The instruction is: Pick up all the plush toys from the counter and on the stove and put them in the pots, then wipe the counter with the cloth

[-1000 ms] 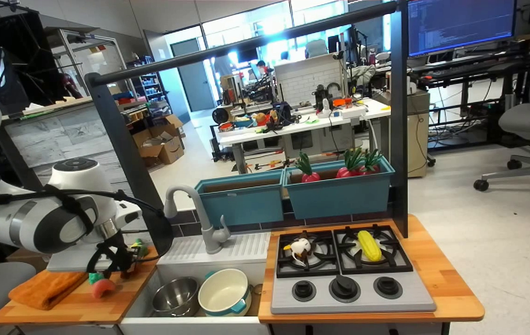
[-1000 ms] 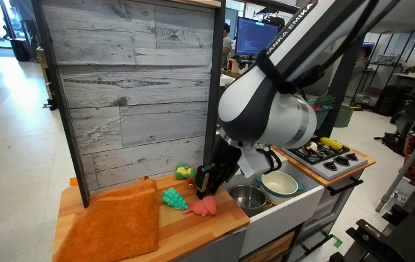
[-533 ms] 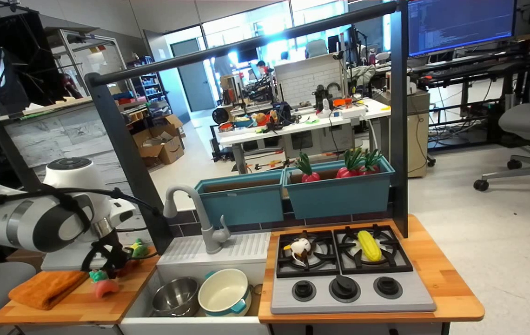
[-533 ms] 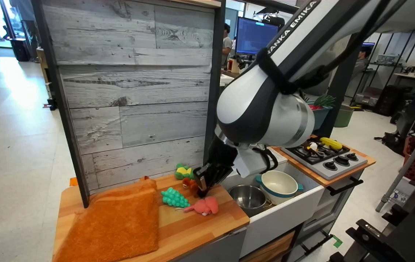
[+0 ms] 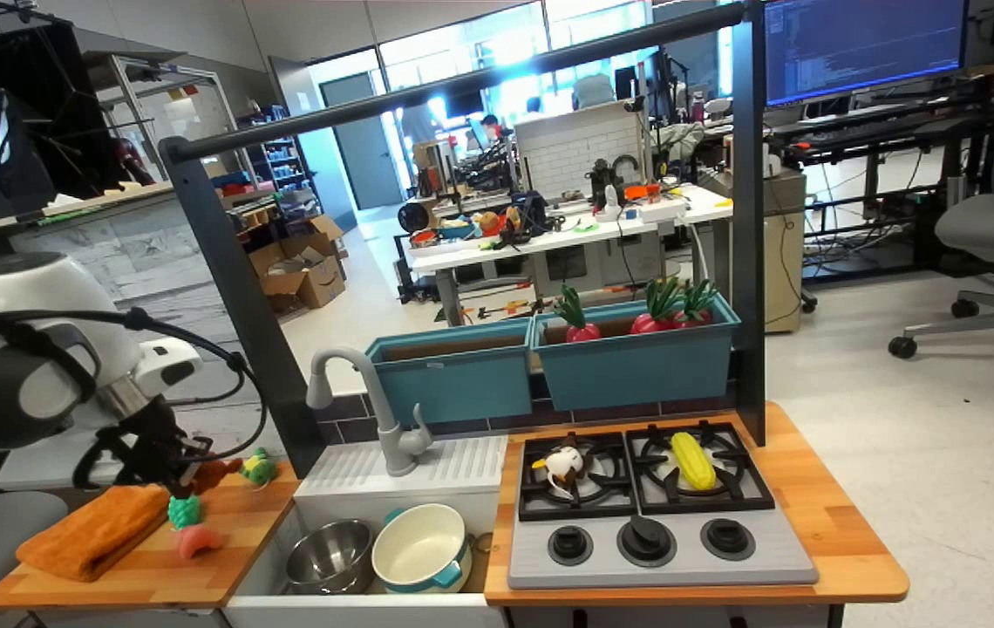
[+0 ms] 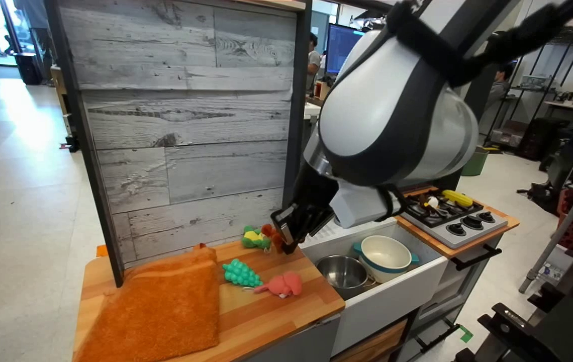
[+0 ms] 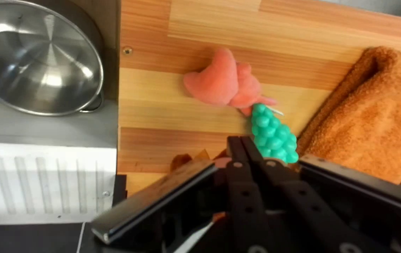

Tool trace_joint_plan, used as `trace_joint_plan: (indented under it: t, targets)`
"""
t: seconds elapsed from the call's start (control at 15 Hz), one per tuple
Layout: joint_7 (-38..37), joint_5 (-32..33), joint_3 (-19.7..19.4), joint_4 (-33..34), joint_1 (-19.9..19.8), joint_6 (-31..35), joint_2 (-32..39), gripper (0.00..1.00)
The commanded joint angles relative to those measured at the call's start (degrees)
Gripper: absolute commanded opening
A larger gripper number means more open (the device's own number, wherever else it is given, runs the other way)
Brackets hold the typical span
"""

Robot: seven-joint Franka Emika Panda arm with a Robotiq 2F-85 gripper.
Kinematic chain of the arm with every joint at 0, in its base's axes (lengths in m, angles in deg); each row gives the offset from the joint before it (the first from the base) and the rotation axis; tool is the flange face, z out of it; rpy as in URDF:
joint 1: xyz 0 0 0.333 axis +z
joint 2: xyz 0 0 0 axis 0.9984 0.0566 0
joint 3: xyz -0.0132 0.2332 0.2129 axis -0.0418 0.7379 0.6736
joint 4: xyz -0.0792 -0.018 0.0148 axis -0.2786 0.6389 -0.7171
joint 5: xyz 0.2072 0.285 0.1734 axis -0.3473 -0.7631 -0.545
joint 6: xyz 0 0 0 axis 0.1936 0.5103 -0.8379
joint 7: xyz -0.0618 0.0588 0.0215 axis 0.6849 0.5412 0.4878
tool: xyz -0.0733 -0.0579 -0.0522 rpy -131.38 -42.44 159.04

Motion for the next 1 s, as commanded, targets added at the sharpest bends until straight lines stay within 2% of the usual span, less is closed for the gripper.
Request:
trace_joint_plan:
  t: [0.0,0.13,0.2,0.33,0.53,0.6,0.73,0.93]
  targets:
    - [-8.3,0.5,-7.1,-12.8,5.8,2.5,-12.1,0.01]
    - [-10.4,0.1,-8.2,-13.2,4.3,-1.7,-13.0,0.01]
    - [-12.1,0.0,-10.1,-13.0,4.4,-2.7,-12.7,0.01]
    - [-12.7,-0.2,-10.0,-9.3,0.2,-8.3,-9.5,0.01]
    - [-11.1,-0.7,-8.1,-4.1,-6.2,-12.3,-4.5,0.01]
    - [-10.2,-1.0,-6.8,-3.0,-8.2,-13.8,-3.6,0.28]
    - [-8.3,-0.7,-4.9,-1.4,-10.7,-14.1,-2.0,0.36]
    - [-5.1,-0.6,-1.4,-1.8,-13.3,-13.0,-2.0,0.57]
